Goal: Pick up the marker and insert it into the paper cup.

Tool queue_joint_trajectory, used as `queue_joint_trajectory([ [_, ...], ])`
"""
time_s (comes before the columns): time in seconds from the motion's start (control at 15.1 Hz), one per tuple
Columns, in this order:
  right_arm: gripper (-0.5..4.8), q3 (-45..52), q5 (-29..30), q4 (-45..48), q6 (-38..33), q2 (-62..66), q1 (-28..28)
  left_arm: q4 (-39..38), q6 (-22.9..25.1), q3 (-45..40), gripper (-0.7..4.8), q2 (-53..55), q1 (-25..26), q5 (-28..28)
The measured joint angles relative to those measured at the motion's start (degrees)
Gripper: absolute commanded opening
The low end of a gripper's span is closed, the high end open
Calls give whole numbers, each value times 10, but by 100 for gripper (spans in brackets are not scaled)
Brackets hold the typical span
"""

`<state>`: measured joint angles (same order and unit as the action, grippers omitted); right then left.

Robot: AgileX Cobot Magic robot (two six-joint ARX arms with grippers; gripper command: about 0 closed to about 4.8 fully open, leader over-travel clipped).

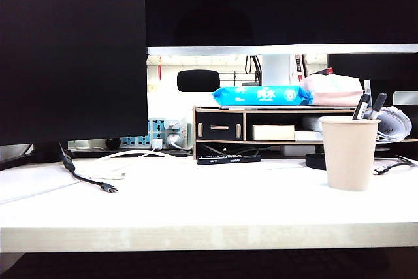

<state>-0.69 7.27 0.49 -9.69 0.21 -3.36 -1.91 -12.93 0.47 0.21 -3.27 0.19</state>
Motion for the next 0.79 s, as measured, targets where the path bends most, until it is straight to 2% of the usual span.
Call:
queue_joint_trajectory([
  [0.13,-5,0,21,5,-73,0,0,6,-27,0,-5,0,0,34],
  [0.2,-6,0,39,5,-102,0,0,8,-35,0,-5,0,0,70],
  [0.26,-6,0,52,5,-107,0,0,7,-47,2,-5,0,0,85],
  [0.4,-6,-7,67,5,-110,0,0,7,-67,9,-5,0,0,88],
  [0.6,-6,-45,92,42,-113,5,0,2,-66,29,-5,0,0,88],
  [0.66,-6,-64,126,45,-113,41,-1,2,-66,49,-5,0,0,76],
  [0.79,-6,-99,146,40,-114,116,-3,4,-62,73,-5,16,0,69],
])
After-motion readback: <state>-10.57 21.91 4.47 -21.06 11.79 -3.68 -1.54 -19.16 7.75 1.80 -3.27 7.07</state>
